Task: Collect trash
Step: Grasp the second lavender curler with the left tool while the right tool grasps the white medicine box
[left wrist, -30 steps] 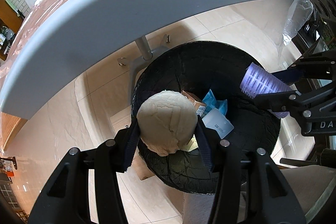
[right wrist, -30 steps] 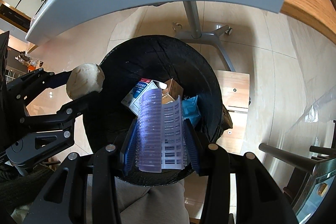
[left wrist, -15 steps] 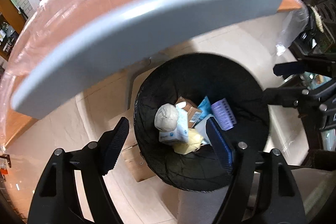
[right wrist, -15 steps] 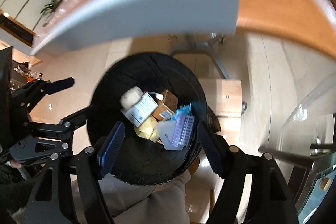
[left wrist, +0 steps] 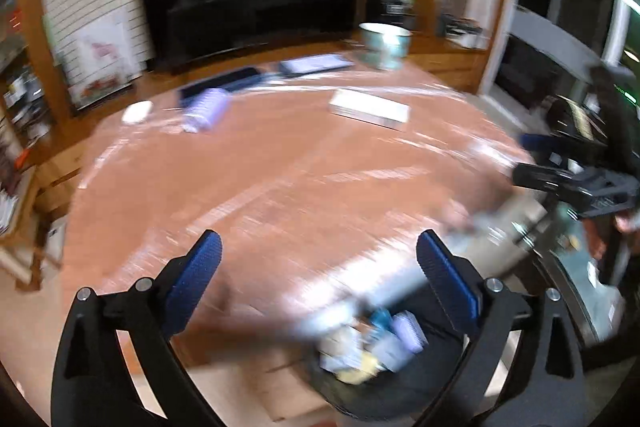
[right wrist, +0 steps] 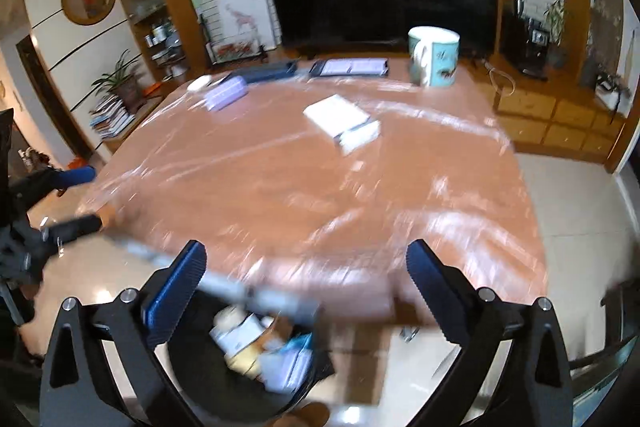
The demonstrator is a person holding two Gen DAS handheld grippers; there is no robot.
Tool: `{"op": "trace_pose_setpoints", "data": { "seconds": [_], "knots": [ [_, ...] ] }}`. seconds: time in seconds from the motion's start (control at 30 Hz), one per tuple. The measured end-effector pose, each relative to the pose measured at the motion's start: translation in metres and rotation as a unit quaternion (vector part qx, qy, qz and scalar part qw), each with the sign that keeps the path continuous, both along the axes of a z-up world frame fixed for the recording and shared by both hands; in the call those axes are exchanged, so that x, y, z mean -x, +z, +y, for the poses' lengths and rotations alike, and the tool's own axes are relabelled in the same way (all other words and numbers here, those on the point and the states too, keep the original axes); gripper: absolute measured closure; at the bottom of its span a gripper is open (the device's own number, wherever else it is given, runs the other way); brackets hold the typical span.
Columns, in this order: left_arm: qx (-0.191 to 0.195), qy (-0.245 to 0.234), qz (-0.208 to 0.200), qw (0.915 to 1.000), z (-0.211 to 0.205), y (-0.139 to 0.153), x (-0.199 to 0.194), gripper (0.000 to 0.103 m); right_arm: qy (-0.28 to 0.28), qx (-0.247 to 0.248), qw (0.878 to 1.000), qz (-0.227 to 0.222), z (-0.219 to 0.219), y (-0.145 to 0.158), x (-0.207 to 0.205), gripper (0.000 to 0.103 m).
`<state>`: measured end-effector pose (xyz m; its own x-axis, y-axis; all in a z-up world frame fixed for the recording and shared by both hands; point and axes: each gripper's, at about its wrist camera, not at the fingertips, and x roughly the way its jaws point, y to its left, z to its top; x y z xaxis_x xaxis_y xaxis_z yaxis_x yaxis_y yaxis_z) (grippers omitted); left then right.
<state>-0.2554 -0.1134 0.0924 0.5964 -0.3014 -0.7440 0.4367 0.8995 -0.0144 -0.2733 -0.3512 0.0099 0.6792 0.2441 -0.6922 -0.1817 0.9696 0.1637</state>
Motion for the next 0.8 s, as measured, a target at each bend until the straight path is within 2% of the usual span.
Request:
{"op": "trace_pose_setpoints", "data": {
  "seconds": [0.13,0.23,0.5,0.67,0.8],
  "knots": [
    [0.009,0.042,0.027,0.9987,0.019,-0.004,-0.064,0.004,0.002,-0.015,1.0,0.021,-0.007,-0.009,-0.05,0.004],
    [-0.007,0.06,0.037,0.9975,0.027,-0.014,-0.104,0.004,0.009,-0.001,1.0,0.029,-0.002,-0.017,-0.083,0.004],
    [-0.058,0.059,0.049,0.9954,0.028,-0.039,-0.186,0.004,0.022,0.042,0.998,0.045,0.015,-0.043,-0.159,0.004],
    [-0.074,0.05,0.066,0.9938,0.024,-0.057,-0.234,0.005,0.025,0.031,0.997,0.06,0.015,-0.051,-0.191,0.004],
    [-0.082,0.041,0.072,0.9932,0.019,-0.067,-0.253,0.005,0.035,0.023,0.996,0.076,0.019,-0.056,-0.204,0.008]
  ]
}}
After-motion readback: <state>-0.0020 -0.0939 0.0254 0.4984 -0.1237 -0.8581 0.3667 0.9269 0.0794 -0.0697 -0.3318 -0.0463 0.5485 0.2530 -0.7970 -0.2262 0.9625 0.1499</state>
